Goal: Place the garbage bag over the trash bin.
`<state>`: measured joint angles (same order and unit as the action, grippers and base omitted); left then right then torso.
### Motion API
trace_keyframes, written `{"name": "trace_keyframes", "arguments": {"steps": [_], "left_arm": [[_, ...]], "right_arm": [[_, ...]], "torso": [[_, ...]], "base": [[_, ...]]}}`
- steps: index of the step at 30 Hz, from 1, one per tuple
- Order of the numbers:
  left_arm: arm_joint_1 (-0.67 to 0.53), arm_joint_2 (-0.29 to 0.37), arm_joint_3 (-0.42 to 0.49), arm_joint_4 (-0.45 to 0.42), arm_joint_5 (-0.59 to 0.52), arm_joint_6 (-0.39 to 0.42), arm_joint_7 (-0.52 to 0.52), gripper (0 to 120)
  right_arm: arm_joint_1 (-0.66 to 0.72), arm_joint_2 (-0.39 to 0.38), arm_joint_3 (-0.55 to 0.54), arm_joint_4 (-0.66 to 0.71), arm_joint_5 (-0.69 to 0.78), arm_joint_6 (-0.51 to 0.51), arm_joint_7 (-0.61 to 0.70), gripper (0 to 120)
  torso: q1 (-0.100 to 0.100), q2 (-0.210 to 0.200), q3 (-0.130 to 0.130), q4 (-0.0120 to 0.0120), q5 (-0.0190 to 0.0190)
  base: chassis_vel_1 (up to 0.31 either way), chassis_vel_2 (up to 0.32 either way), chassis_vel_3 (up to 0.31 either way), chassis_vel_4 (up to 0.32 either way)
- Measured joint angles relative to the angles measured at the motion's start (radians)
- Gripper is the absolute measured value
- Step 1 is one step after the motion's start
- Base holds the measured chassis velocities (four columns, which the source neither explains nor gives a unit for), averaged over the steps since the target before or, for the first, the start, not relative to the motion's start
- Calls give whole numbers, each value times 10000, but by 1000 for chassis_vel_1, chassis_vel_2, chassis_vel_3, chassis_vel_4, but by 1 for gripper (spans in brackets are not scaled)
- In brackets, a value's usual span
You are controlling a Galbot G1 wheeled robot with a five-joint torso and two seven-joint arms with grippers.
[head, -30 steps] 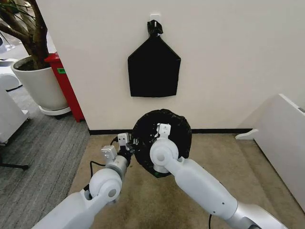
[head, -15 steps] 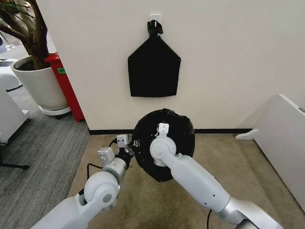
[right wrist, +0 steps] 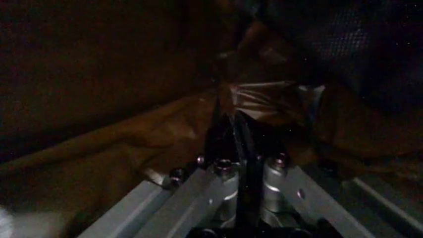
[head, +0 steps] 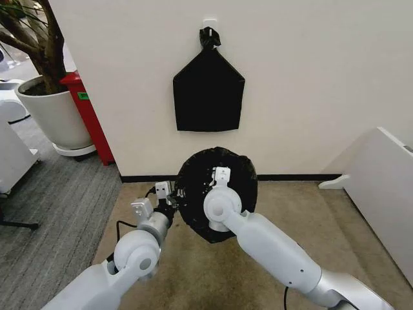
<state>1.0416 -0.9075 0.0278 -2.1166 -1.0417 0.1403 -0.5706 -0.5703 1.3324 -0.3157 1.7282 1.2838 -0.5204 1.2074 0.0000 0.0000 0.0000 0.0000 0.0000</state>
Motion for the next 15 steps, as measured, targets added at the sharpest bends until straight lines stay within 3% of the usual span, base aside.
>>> {"name": "trace_keyframes", "arguments": {"steps": [15], "left_arm": [[501,145,-139,-861,-235,93,-76,0]], "right_arm": [[-81,251,571,-1460,-817,-114,-791,0]], "torso": [[0,0,0,0,0]], "base": [[0,0,0,0]]}}
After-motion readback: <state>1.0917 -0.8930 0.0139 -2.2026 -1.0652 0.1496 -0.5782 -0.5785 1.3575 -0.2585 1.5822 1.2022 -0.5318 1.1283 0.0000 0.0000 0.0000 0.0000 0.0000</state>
